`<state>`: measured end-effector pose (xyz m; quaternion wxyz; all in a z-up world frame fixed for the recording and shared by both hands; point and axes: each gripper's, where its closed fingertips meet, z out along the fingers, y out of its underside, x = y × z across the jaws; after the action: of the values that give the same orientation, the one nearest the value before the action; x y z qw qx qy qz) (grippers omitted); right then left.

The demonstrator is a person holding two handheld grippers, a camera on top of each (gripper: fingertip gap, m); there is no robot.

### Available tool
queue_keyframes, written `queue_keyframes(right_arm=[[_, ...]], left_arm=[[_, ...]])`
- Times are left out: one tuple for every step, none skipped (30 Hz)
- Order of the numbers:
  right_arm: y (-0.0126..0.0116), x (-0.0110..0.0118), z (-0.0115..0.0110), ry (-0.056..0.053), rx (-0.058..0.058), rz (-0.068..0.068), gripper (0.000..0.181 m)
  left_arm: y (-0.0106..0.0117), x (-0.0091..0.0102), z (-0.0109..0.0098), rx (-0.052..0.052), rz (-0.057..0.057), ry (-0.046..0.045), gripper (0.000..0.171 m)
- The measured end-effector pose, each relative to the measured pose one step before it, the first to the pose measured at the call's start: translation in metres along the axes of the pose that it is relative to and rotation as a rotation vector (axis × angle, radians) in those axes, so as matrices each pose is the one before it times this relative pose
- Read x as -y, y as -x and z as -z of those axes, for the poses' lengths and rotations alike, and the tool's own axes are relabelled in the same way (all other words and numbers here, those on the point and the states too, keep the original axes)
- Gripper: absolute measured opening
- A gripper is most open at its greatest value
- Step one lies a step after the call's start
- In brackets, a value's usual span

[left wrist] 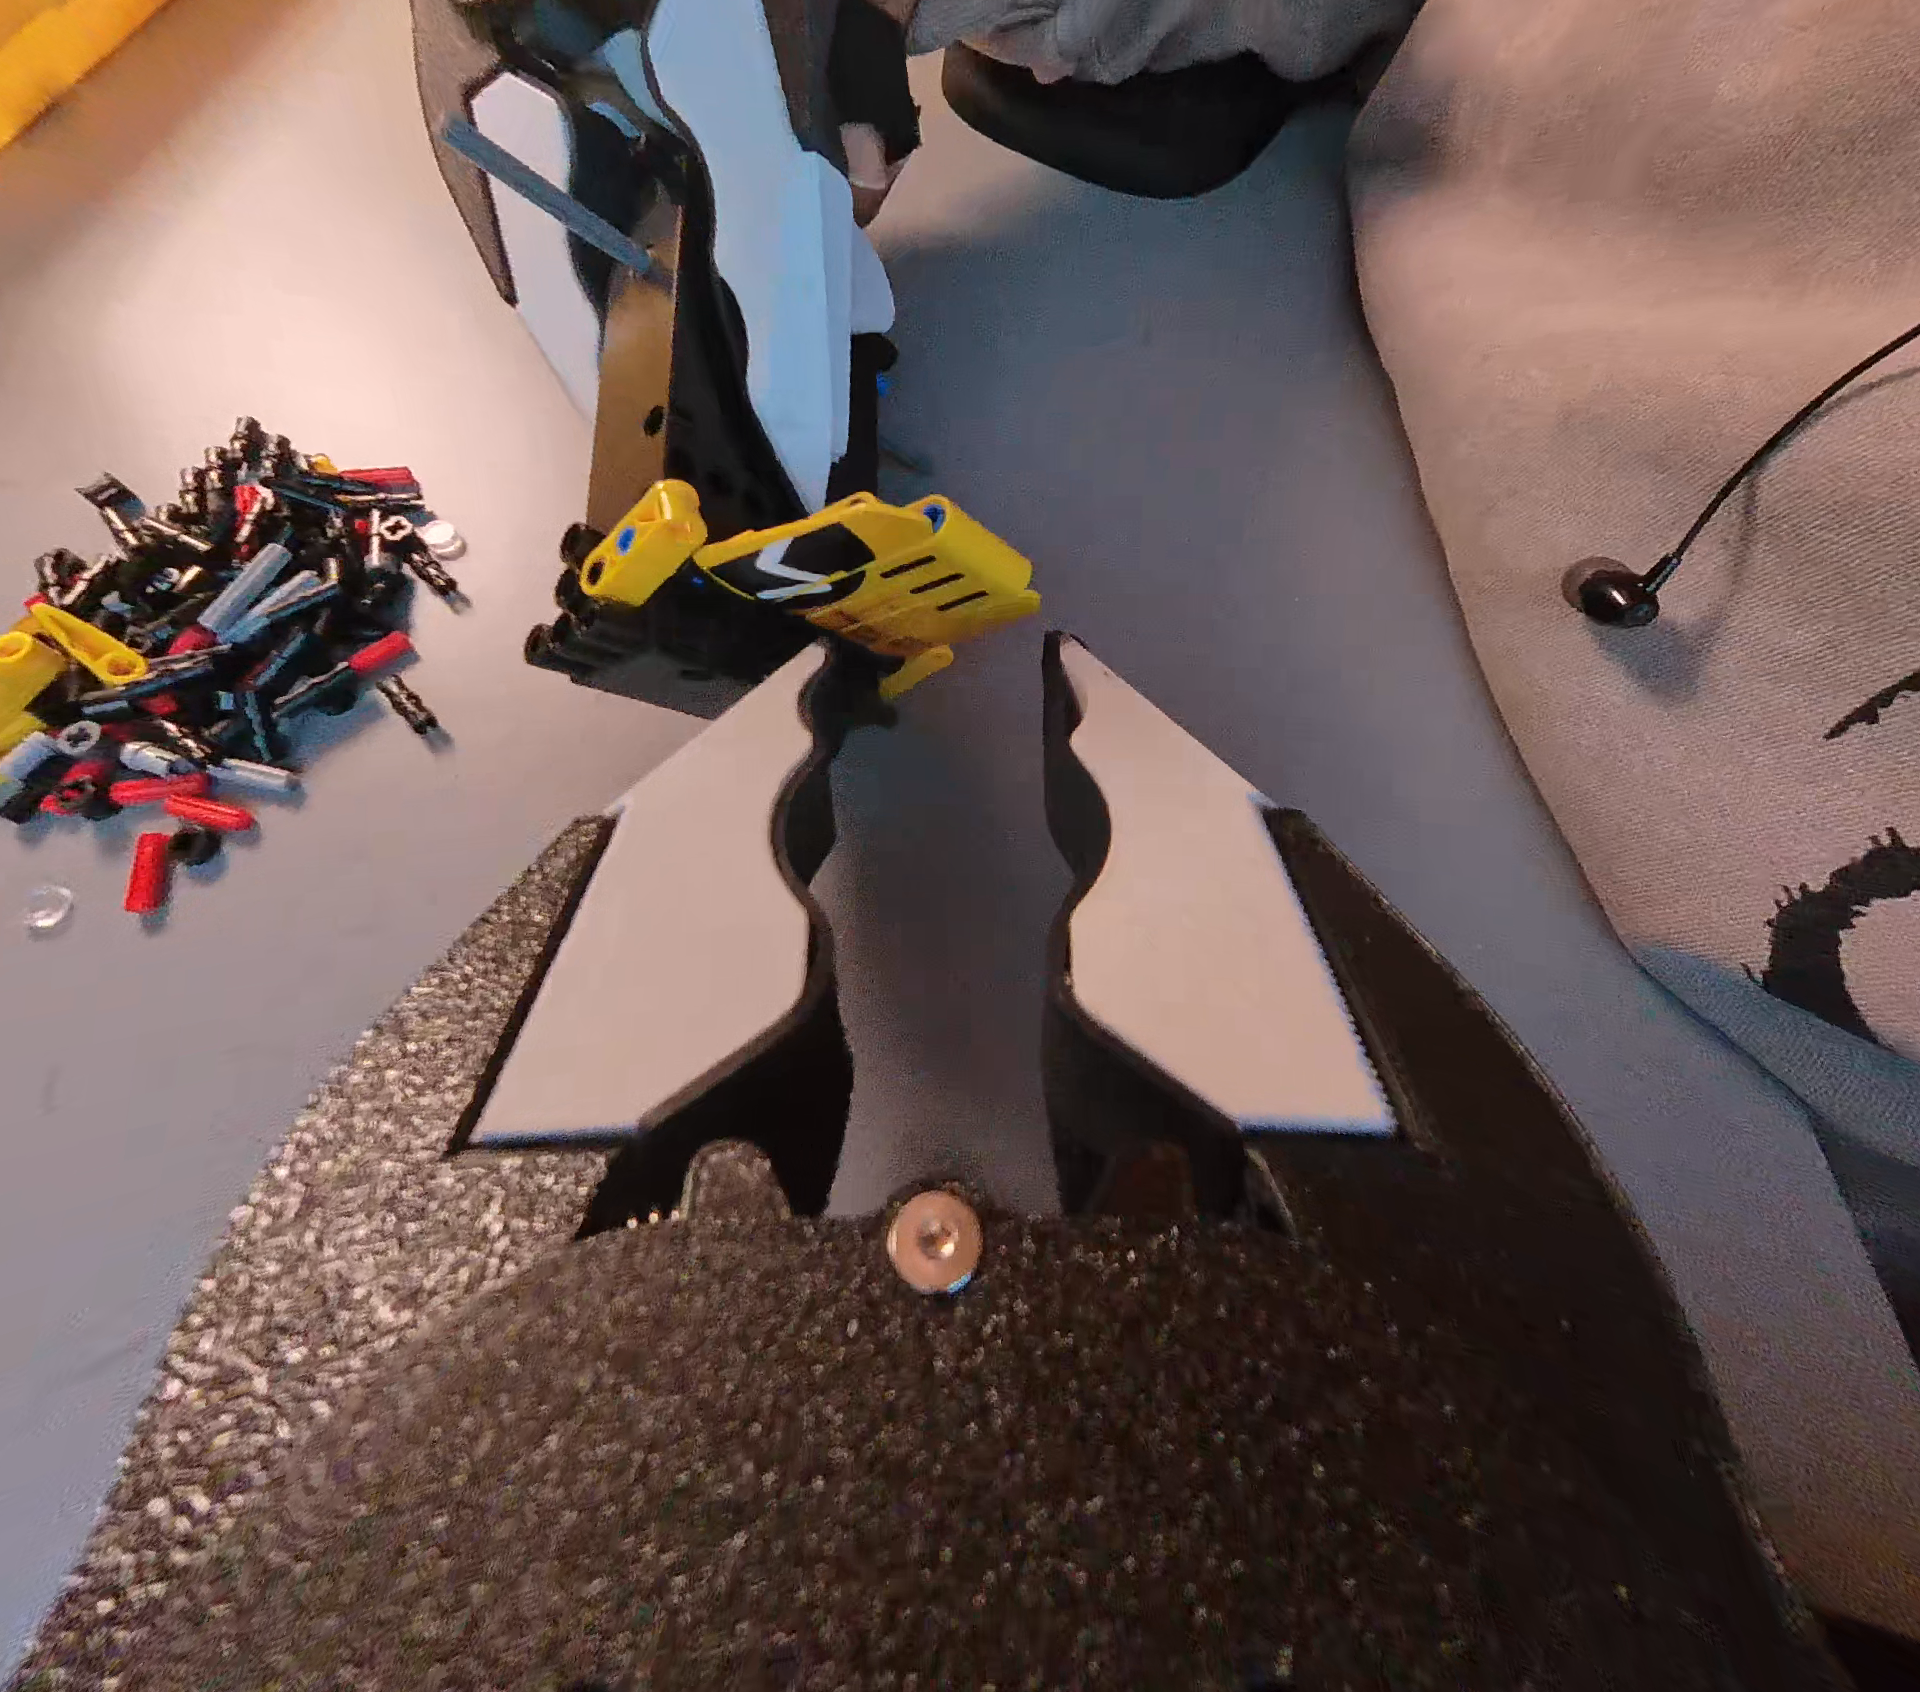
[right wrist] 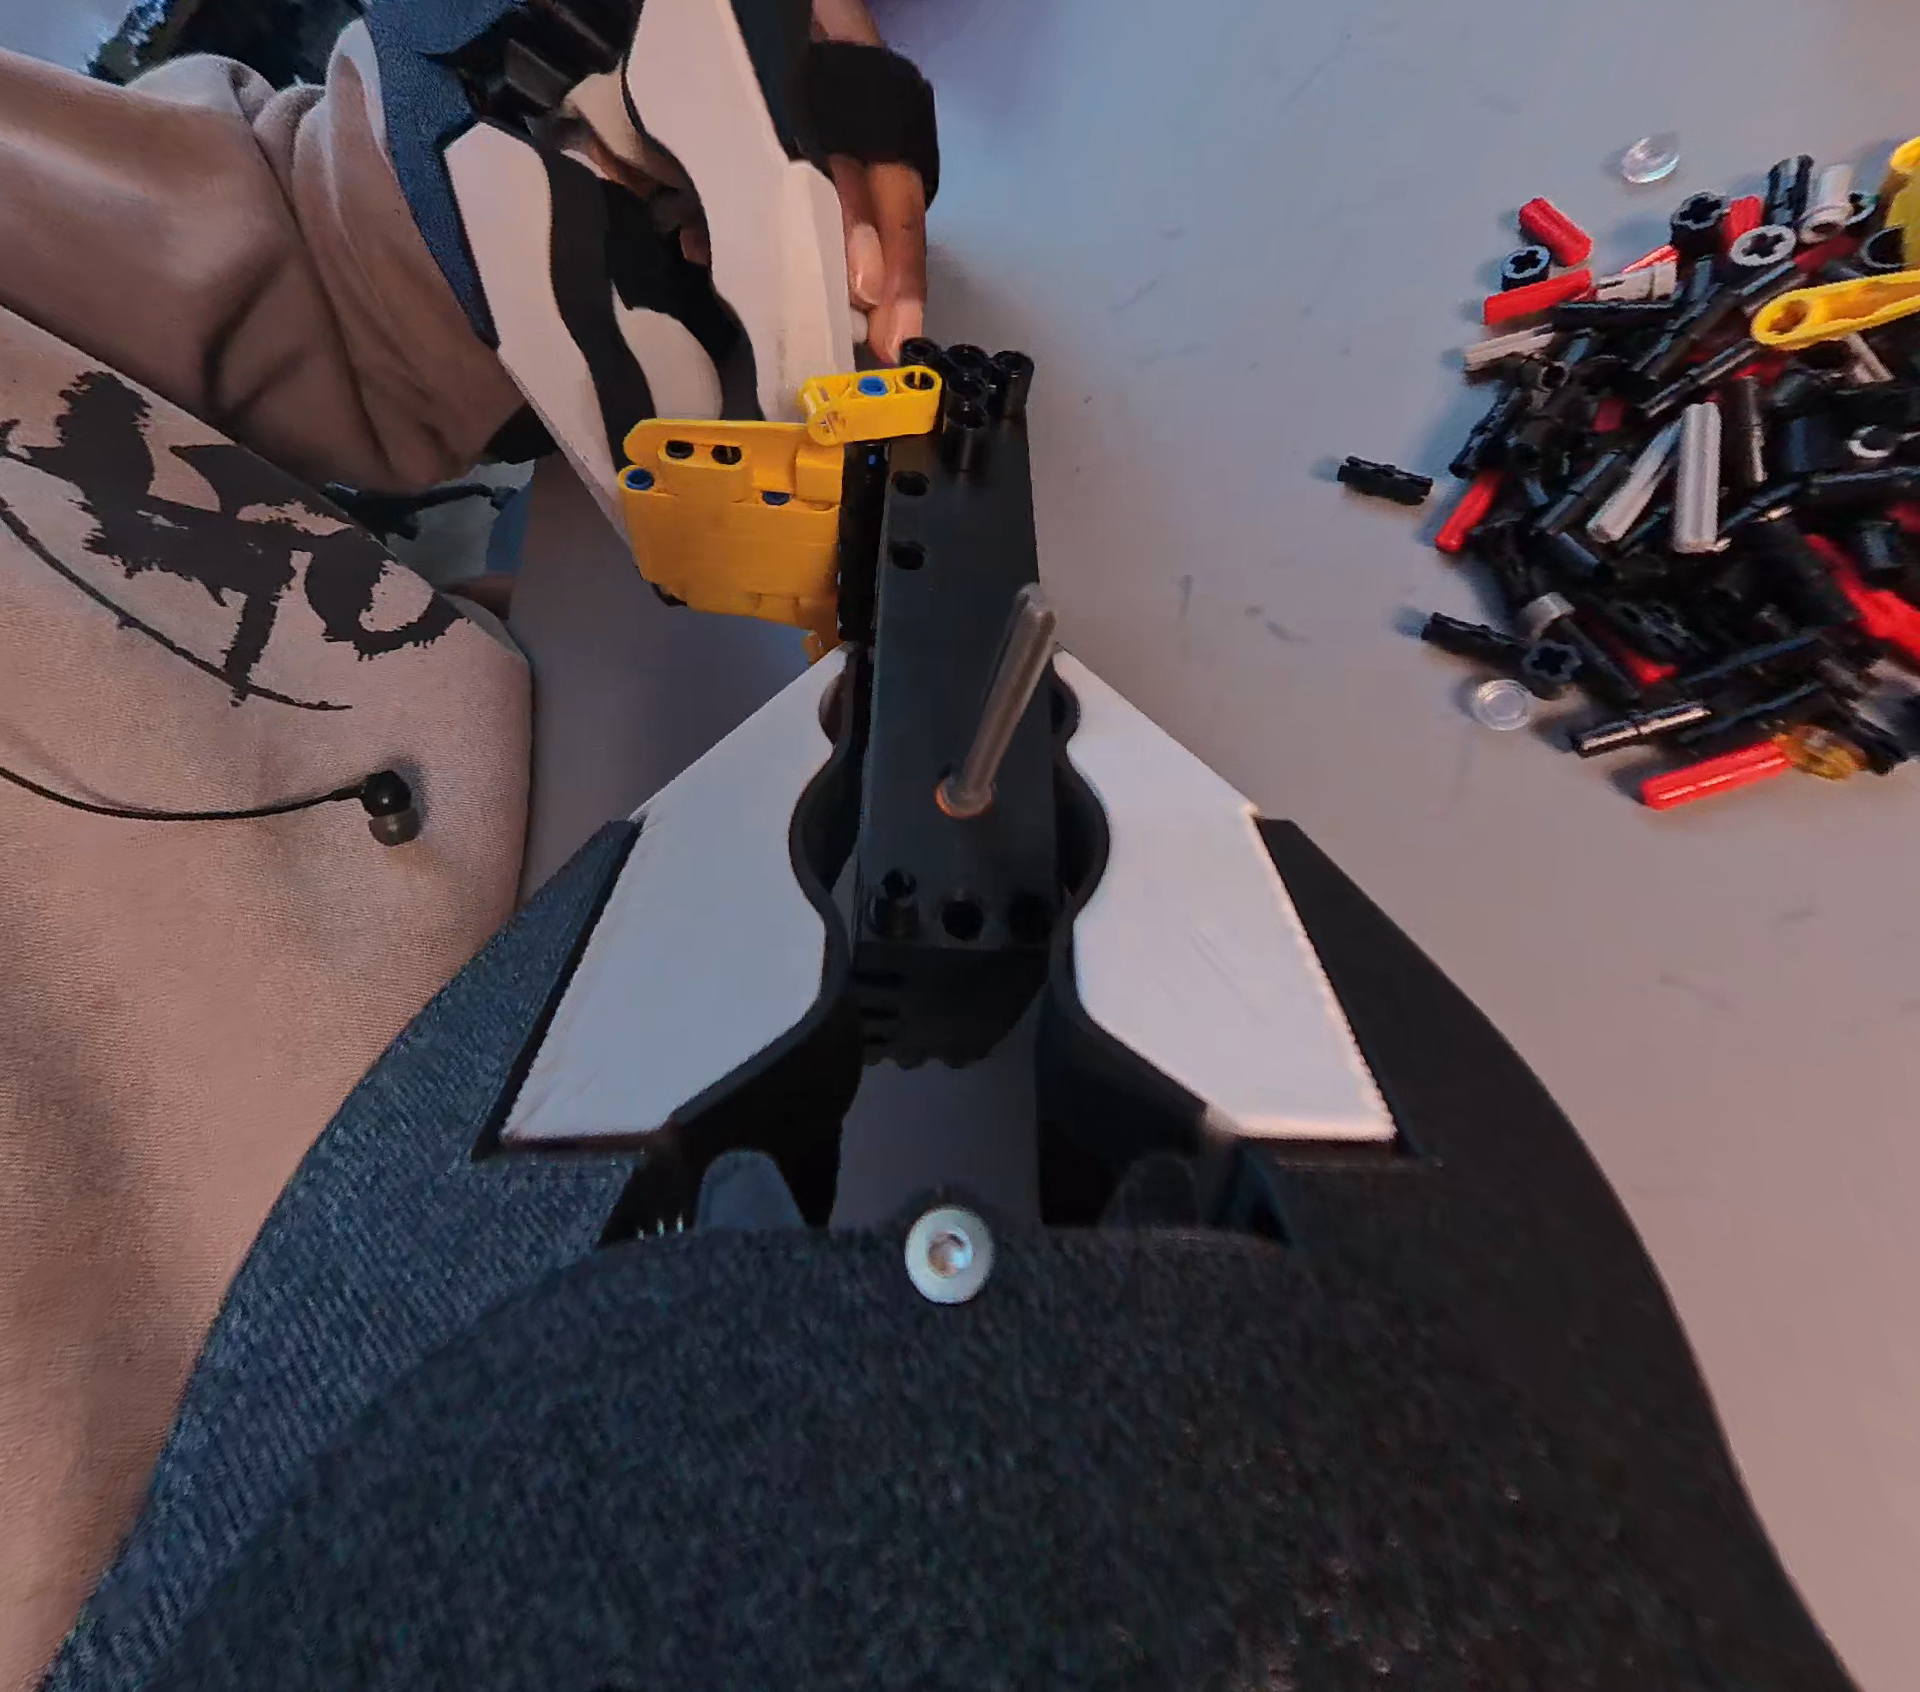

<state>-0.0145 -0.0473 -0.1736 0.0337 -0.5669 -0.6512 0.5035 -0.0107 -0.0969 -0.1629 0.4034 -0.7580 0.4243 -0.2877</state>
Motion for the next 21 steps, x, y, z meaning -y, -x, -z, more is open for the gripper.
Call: queue_keyframes(right_arm=[[-0.00275, 0.00053, -0.00006, 0.0008, -0.0234, 0.0216, 0.034], [-0.00439, 0.00066, 0.00046, 0.0013, -0.0367, 0.0282, 0.039], [-0.00563, -0.00147, 0.00031, 0.0135, -0.045, 0.0283, 0.047], [-0.00358, -0.00082, 0.00034, 0.0085, -0.0282, 0.0208, 0.05], [0.00019, -0.00104, 0.00016, 0.0066, -0.0005, 0.0135, 0.052], [0.00317, 0.00018, 0.00025, -0.0038, 0.019, 0.0068, 0.047], [0.00308, 0.00019, 0.00002, -0.0028, 0.0193, -0.0038, 0.045], [0.00242, -0.00083, -0.00043, 0.0032, 0.0149, -0.0027, 0.044], [0.00264, -0.00121, -0.00093, 0.0065, 0.014, 0.0042, 0.044], [0.00355, -0.0011, -0.00143, 0.007, 0.0163, 0.0113, 0.044], [0.00501, -0.00123, -0.0019, 0.009, 0.0226, 0.0175, 0.044], [0.00632, -0.00159, -0.00282, 0.0135, 0.0271, 0.0206, 0.044], [0.00477, -0.00169, -0.00387, 0.0152, 0.0161, 0.0184, 0.046], [0.00133, -0.00046, -0.00416, 0.0102, -0.0063, 0.0211, 0.052], [-0.00188, 0.00192, -0.00276, -0.0039, -0.0283, 0.0293, 0.059], [-0.00291, 0.00161, -0.00101, -0.0009, -0.0325, 0.028, 0.068], [-0.0051, 0.00036, 0.00047, 0.0056, -0.0398, 0.0223, 0.077], [-0.00564, 0.00171, 0.00214, -0.0084, -0.0389, 0.0192, 0.083], [-0.00748, 0.00423, 0.00442, -0.0285, -0.0463, 0.0136, 0.078], [-0.00897, 0.00433, 0.00542, -0.0309, -0.0483, 0.0051, 0.08], [-0.00619, 0.00197, 0.0051, -0.0144, -0.0262, 0.0017, 0.082]], left_arm=[[-0.00235, -0.004, -0.0027, -0.0081, 0.0041, 0.00976, 0.035], [-0.00378, -0.00402, -0.00242, -0.0154, 0.0014, 0.01375, 0.035], [-0.00306, -0.00279, -0.00119, -0.0128, -0.0017, 0.01918, 0.034], [0.00075, -0.0005, 0.00033, 0.0117, -0.0104, 0.00729, 0.033], [0.00327, 0.00107, 0.00195, 0.021, -0.0085, -0.00703, 0.032], [0.00316, 0.00126, 0.00301, 0.0105, 0.0061, -0.01034, 0.032], [0.00455, 0.00139, 0.00341, 0.0143, 0.0183, -0.01224, 0.034], [0.00591, 0.00123, 0.00358, 0.0235, 0.0157, -0.01337, 0.038], [0.00475, 0.00053, 0.00307, 0.0195, 0.0077, -0.01094, 0.043], [0.00305, 0.0004, 0.00191, 0.0144, 0.0024, -0.00836, 0.052], [0.00099, 0.00116, 0.00008, 0.0071, -0.0046, -0.01008, 0.062], [-0.00316, 0.00198, -0.0016, -0.0129, -0.01, -0.01123, 0.067], [-0.00587, 0.00188, -0.00337, -0.0255, -0.0107, -0.00586, 0.074], [-0.00658, 0.00059, -0.00426, -0.0281, -0.0117, 0.00526, 0.075], [-0.00441, -0.00079, -0.00437, -0.0156, -0.0093, 0.01329, 0.076], [-0.00047, -0.00221, -0.00357, 0.0038, -0.0048, 0.02185, 0.075], [0.00018, -0.00233, -0.00191, 0.0025, 0.0005, 0.01885, 0.073], [0.00054, -0.00255, -0.00078, 0.0007, 0.0114, 0.01575, 0.066], [-0.00038, -0.00358, -0.00036, -0.0082, 0.0118, 0.01716, 0.05], [-0.00074, -0.00249, -0.00018, -0.0077, 0.0119, 0.00899, 0.043], [-0.00277, -0.00004, 0.00048, -0.0159, 0.0032, -0.00336, 0.038]])
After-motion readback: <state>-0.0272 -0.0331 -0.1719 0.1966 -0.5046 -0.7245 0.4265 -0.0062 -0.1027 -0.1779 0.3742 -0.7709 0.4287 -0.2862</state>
